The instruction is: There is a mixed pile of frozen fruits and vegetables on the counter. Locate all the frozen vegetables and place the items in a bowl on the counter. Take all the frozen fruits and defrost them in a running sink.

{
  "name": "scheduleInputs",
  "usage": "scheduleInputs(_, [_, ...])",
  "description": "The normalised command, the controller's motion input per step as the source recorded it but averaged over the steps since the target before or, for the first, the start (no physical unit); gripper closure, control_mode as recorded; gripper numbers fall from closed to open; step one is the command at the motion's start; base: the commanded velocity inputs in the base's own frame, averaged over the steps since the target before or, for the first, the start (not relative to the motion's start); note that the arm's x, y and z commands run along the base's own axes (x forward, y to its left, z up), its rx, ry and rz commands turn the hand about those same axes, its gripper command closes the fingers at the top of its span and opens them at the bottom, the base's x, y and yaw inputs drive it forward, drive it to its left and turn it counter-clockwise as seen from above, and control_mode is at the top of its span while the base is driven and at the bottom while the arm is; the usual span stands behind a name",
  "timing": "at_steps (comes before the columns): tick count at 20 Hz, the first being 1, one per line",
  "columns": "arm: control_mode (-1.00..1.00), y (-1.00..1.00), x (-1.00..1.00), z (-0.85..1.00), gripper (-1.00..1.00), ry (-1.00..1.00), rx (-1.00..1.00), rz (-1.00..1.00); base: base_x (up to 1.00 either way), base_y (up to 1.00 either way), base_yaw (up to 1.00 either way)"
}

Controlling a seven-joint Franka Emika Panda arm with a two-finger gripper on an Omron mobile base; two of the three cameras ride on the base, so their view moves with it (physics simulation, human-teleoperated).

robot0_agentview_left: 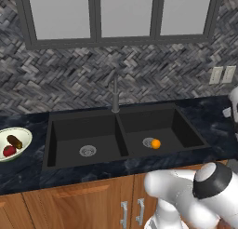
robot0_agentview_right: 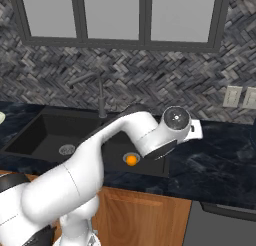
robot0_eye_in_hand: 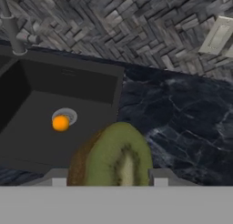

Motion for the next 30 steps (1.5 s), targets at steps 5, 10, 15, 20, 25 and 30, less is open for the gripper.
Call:
scheduleInputs(5, [-1.0, 0.59, -0.46, 0.14, 1.0, -0.01, -0.03, -0.02, 0.0, 0.0, 0.0])
scheduleInputs(10, [-1.0, 0.6, -0.34, 0.31, 1.0, 0.04, -0.07, -0.04, 0.0, 0.0, 0.0])
scheduleInputs(15, [-1.0, 0.5, -0.47, 0.14, 1.0, 0.0, -0.01, -0.06, 0.0, 0.0, 0.0])
scheduleInputs(20, [-1.0, 0.6, -0.11, 0.09, 1.0, 0.0, 0.0, -0.01, 0.0, 0.0, 0.0])
scheduleInputs(25, [-1.0, 0.5, 0.0, 0.29, 1.0, 0.0, 0.0, 0.0, 0.0, 0.0, 0.0])
scheduleInputs(30, [-1.0, 0.32, 0.09, 0.04, 1.0, 0.04, 0.0, 0.0, 0.0, 0.0, 0.0])
